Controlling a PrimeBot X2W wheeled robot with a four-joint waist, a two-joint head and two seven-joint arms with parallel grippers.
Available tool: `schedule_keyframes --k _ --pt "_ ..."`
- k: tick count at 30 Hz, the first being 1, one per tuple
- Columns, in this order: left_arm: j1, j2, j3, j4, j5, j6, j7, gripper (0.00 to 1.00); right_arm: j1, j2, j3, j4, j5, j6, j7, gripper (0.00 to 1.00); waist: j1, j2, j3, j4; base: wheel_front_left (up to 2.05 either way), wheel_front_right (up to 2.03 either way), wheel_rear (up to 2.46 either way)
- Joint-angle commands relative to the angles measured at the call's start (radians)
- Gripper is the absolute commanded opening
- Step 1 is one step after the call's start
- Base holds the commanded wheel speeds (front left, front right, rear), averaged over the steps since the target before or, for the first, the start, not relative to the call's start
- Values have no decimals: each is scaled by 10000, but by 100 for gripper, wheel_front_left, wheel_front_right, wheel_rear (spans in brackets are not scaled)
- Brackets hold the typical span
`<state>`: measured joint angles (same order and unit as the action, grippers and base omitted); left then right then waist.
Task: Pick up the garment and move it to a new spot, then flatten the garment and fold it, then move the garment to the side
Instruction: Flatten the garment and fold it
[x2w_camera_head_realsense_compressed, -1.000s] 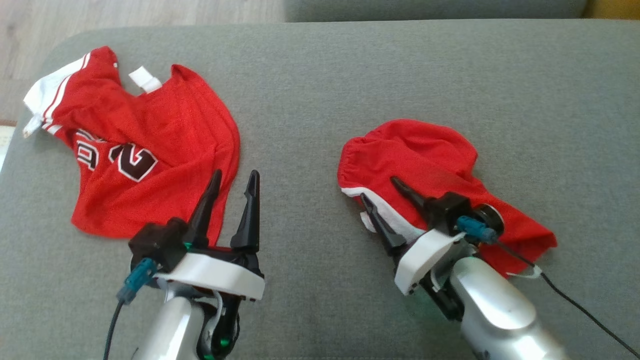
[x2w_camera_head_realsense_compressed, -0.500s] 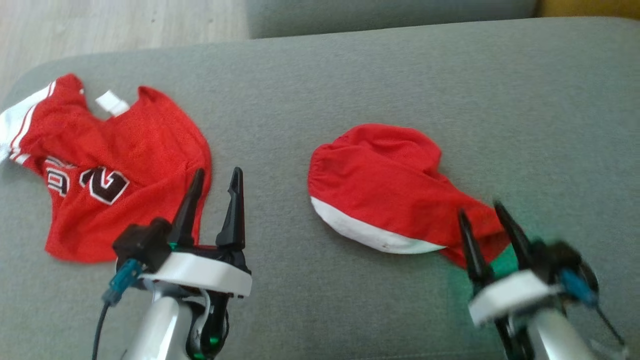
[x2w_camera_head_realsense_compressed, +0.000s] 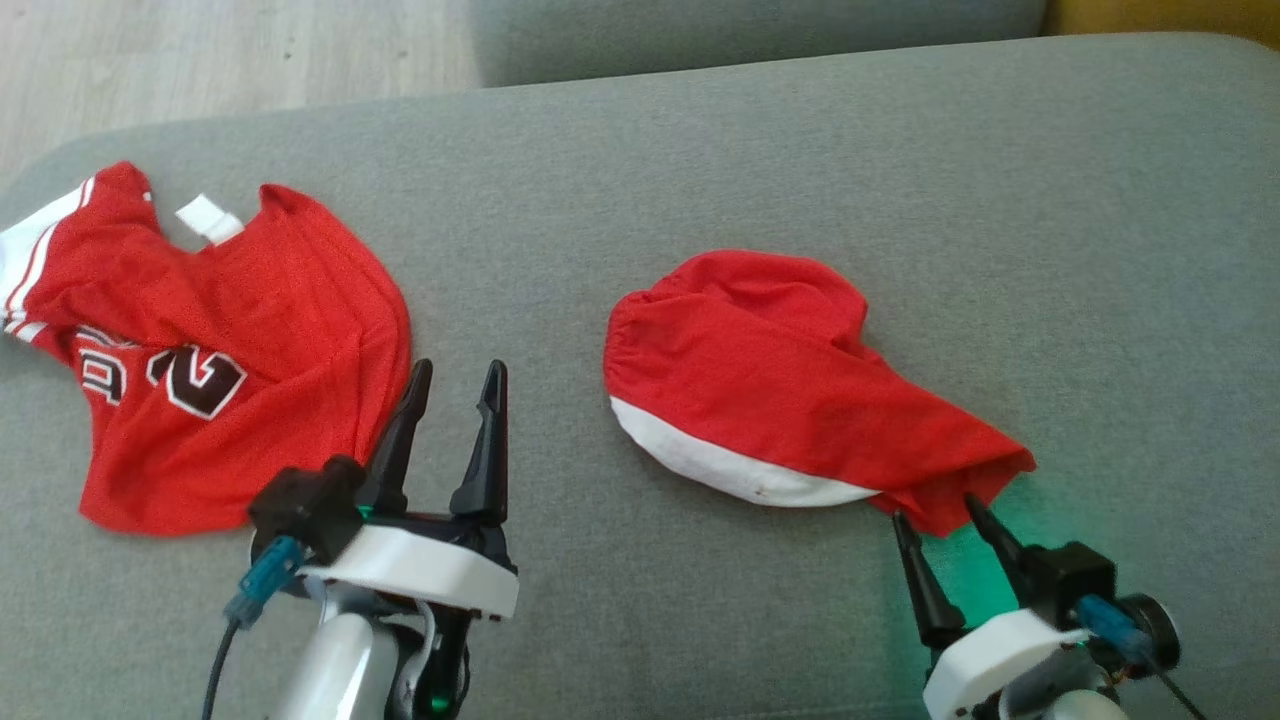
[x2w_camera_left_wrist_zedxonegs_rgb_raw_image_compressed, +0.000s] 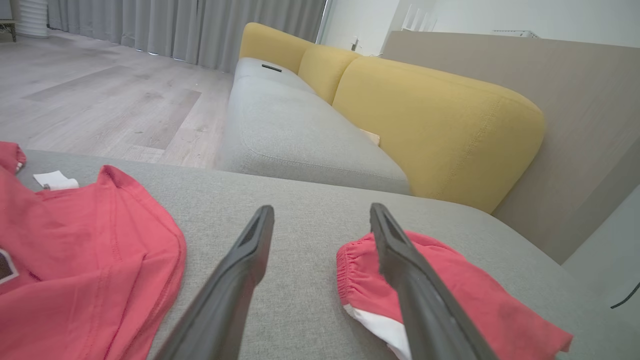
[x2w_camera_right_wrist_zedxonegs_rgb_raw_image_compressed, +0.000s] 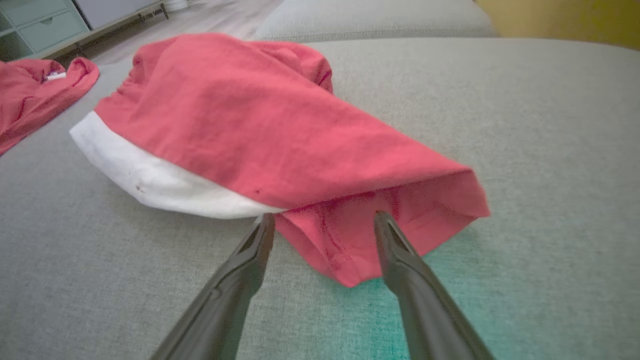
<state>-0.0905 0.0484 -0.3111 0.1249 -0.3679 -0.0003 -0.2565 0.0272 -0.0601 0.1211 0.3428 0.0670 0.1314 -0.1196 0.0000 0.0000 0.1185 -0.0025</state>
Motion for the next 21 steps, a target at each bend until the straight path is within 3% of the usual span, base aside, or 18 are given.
schedule_keyframes --k 1,15,16,17,18,21 --pt "-377 18 280 -315 99 -36 -53 100 -457 31 239 -151 -111 -7 82 100 0 0 53 85 0 0 0" --pt "-448 18 302 -256 145 -43 -53 100 -1323 -19 202 1247 -991 -7 -40 100 0 0 308 478 0 0 0" --pt "-452 18 315 -256 148 -38 -53 100 -1371 -17 202 1306 -1001 -7 -73 95 0 0 319 475 0 0 0" --pt "-453 18 337 -258 150 -33 -53 100 -1414 -14 212 1352 -1004 -7 -104 42 0 0 328 461 0 0 0" --pt "-439 18 390 -262 155 -23 -53 100 -1460 -39 238 1393 -1035 -7 -173 0 0 0 320 407 0 0 0" --pt "-409 18 446 -259 135 4 -53 100 -1391 -204 102 1262 -1014 -7 -205 0 0 0 269 226 0 0 0"
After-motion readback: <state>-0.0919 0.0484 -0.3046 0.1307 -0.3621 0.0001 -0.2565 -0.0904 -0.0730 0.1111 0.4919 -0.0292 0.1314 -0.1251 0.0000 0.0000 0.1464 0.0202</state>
